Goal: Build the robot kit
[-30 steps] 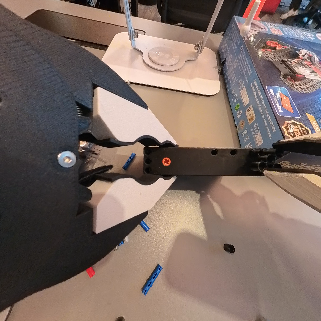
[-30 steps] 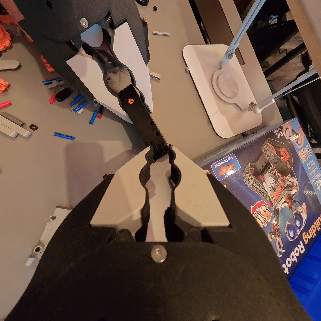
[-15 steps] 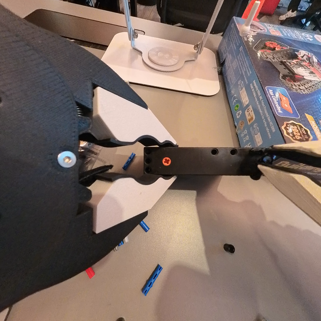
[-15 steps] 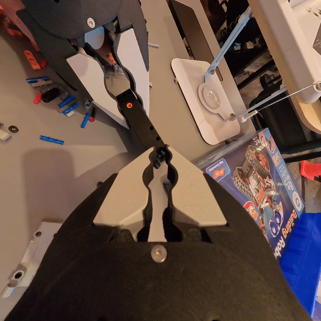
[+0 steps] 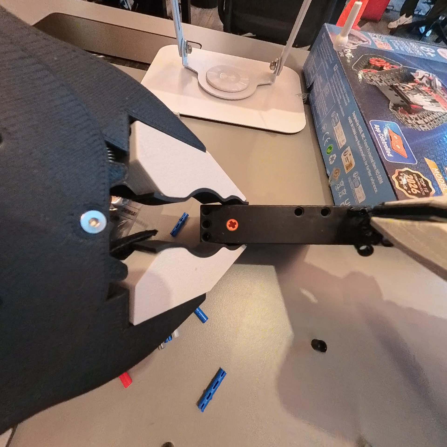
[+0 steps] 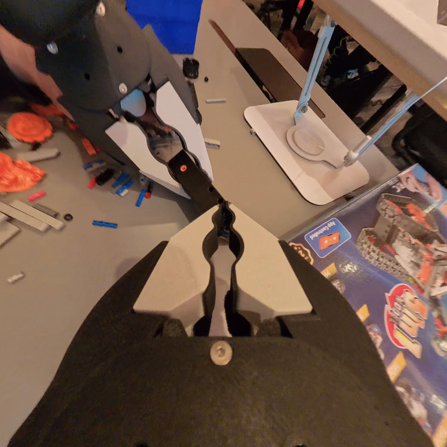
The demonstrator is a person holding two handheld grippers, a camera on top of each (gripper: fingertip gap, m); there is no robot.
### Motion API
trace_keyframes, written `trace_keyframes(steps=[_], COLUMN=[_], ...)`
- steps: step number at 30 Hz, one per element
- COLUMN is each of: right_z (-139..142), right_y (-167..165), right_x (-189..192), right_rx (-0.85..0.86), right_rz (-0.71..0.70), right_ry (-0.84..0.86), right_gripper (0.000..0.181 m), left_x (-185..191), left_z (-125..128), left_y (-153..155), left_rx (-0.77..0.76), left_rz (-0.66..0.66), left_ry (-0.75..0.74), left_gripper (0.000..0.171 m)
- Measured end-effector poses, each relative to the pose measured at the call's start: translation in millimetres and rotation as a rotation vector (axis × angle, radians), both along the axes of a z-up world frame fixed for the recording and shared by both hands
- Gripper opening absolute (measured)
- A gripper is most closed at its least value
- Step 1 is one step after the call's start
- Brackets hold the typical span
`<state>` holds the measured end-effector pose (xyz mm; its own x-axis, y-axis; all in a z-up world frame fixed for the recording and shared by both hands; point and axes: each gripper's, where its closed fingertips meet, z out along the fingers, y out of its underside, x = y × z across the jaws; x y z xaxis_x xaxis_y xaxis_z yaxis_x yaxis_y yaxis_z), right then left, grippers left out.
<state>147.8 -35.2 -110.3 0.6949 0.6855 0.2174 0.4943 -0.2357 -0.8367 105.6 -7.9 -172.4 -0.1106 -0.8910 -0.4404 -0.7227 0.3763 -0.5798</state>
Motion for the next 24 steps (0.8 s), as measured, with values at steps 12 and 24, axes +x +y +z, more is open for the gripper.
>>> trace_keyframes(steps=[12, 24], right_z=[1.4, 0.9], right_y=[4.9, 9.0], right_x=[4.2, 3.5], right_rx=[-0.093, -0.105], right_rz=[-0.003, -0.020], right_ry=[0.243, 0.311], right_gripper=[0.000, 0.000], left_x=[0.2, 0.7], left_z=[0.3, 0.4], left_y=[0.0, -0.7], left_rx=[-0.005, -0.005], left_rz=[0.003, 0.001], left_ry=[-0.003, -0.004], left_gripper=[0.026, 0.026])
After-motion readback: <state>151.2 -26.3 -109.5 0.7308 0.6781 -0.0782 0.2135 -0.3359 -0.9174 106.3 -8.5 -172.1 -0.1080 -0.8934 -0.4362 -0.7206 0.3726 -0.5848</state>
